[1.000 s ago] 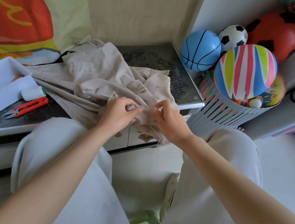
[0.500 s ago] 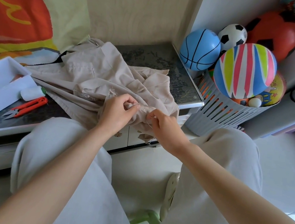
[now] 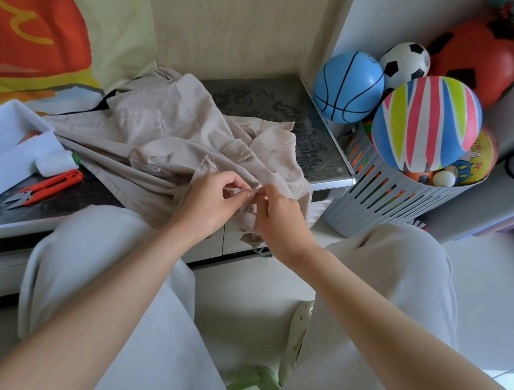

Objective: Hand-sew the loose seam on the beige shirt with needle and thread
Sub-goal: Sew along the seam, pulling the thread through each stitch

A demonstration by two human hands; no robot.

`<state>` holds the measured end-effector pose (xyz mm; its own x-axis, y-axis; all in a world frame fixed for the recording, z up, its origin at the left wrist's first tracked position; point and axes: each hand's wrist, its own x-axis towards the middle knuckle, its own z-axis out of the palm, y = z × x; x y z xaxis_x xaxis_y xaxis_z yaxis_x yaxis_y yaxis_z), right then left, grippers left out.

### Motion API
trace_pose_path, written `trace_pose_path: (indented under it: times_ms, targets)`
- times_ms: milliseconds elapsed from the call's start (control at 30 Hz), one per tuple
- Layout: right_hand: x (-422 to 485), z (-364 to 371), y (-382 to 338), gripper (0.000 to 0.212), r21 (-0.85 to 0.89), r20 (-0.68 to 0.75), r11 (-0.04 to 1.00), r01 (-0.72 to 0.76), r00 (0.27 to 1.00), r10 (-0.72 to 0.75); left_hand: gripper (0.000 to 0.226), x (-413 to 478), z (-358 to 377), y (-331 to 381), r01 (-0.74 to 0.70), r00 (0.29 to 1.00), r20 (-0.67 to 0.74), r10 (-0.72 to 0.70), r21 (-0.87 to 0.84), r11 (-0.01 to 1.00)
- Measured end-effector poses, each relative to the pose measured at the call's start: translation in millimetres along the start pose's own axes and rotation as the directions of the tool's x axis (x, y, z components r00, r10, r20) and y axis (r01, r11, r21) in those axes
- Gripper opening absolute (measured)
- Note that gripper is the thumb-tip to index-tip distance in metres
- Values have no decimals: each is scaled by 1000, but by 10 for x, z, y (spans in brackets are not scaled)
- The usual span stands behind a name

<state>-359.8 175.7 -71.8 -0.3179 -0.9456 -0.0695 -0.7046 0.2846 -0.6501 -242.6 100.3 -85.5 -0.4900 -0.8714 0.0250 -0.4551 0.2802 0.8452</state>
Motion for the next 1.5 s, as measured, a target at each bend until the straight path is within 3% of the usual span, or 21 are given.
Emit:
trace_pose_path:
  times_ms: [133, 267, 600, 767, 900, 1033, 1200, 1367, 1500]
  targets:
    - [-12, 9, -49, 15, 138, 17, 990, -15, 1000, 13, 20, 8, 0, -20, -49, 998, -43, 49, 4, 999]
    - [-47, -7, -72, 9, 267, 1, 964, 0, 1000, 0, 3, 11, -8, -27, -97, 989, -108, 96, 1, 995]
    - [-147, -63, -22, 15, 304, 37, 950, 71, 996, -86, 8, 25, -39, 8, -104, 974, -200, 109, 38, 994]
    - [-52, -74, -14, 27, 259, -70, 962, 92, 995, -77, 9, -8, -19, 9, -111, 987, -112, 112, 19, 994]
    - [5, -87, 11, 22, 330, -75, 943, 31, 997, -6, 6, -9, -11, 54, -150, 985, -90, 150, 15, 989]
    - [9, -177, 73, 23, 45, -96, 999, 5, 995, -1, 7, -4, -12, 80, -173, 983, -67, 172, -10, 985]
    - [58, -283, 45, 25, 251, -57, 968, -24, 998, 39, 9, -30, -15, 137, -167, 985, -52, 166, -12, 986]
    - [127, -251, 19, 19, 432, 29, 897, -89, 996, 85, 12, -90, -13, 192, -215, 971, 99, 218, -41, 976]
    - [102, -308, 1, 20, 428, -48, 903, -28, 997, 54, 7, -53, 5, 103, -204, 964, 179, 199, 10, 979]
